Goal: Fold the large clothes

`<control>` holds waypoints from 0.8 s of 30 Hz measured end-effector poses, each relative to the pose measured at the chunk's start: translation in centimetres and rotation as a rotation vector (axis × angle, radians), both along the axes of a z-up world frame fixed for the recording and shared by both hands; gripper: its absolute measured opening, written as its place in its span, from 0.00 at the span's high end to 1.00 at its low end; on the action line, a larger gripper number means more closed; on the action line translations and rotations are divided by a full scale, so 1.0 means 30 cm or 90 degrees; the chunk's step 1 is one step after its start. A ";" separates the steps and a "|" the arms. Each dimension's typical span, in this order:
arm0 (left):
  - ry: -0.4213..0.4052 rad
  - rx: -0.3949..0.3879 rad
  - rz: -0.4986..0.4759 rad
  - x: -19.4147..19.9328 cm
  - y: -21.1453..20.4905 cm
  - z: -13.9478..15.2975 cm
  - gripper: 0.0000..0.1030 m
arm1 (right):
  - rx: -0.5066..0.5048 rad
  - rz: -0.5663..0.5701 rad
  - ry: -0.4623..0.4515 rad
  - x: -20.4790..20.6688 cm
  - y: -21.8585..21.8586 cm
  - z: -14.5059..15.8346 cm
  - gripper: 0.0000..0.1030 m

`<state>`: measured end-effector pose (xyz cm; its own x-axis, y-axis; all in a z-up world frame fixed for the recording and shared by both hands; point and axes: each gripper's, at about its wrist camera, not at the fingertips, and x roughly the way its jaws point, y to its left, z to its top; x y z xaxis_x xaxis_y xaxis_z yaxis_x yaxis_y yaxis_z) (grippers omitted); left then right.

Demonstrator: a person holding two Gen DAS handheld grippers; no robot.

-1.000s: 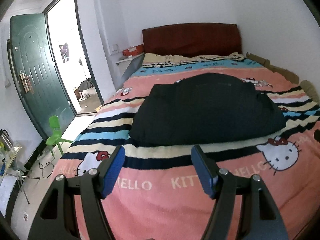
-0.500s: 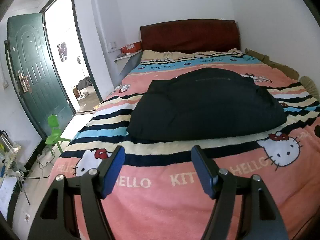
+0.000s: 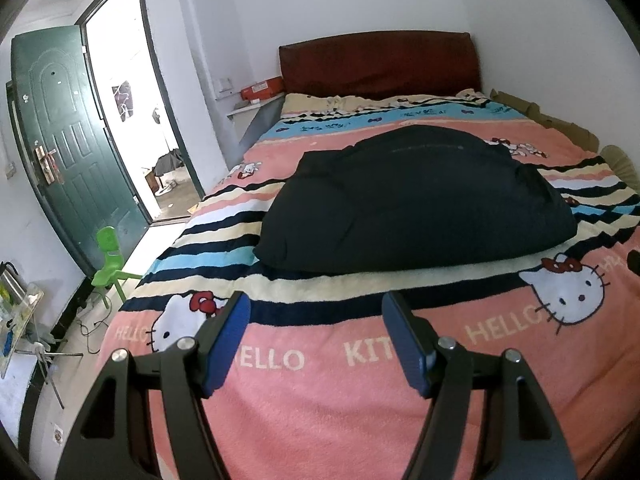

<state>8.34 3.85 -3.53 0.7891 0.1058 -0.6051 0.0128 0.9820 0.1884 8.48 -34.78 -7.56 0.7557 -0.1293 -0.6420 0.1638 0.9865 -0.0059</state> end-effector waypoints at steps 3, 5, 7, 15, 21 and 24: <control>0.001 0.003 -0.001 0.001 0.001 0.000 0.35 | 0.002 -0.003 0.003 0.003 -0.005 -0.007 0.01; 0.001 0.002 -0.001 0.001 0.003 0.001 0.35 | 0.003 -0.003 0.004 0.005 -0.009 -0.010 0.01; 0.001 0.001 0.000 0.003 0.002 0.000 0.35 | 0.003 -0.003 0.006 0.006 -0.011 -0.014 0.01; 0.007 -0.002 -0.008 0.006 -0.009 -0.006 0.35 | 0.001 -0.009 0.010 0.004 -0.018 -0.018 0.01; 0.008 -0.002 -0.007 0.005 -0.010 -0.006 0.35 | 0.000 -0.009 0.010 0.005 -0.020 -0.018 0.00; 0.010 -0.007 -0.008 0.005 -0.007 -0.006 0.35 | -0.001 -0.010 0.011 0.006 -0.022 -0.019 0.01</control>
<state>8.50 3.63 -3.71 0.7805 0.0895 -0.6188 0.0276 0.9838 0.1771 8.65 -35.43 -8.13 0.7420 -0.1415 -0.6553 0.1786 0.9839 -0.0102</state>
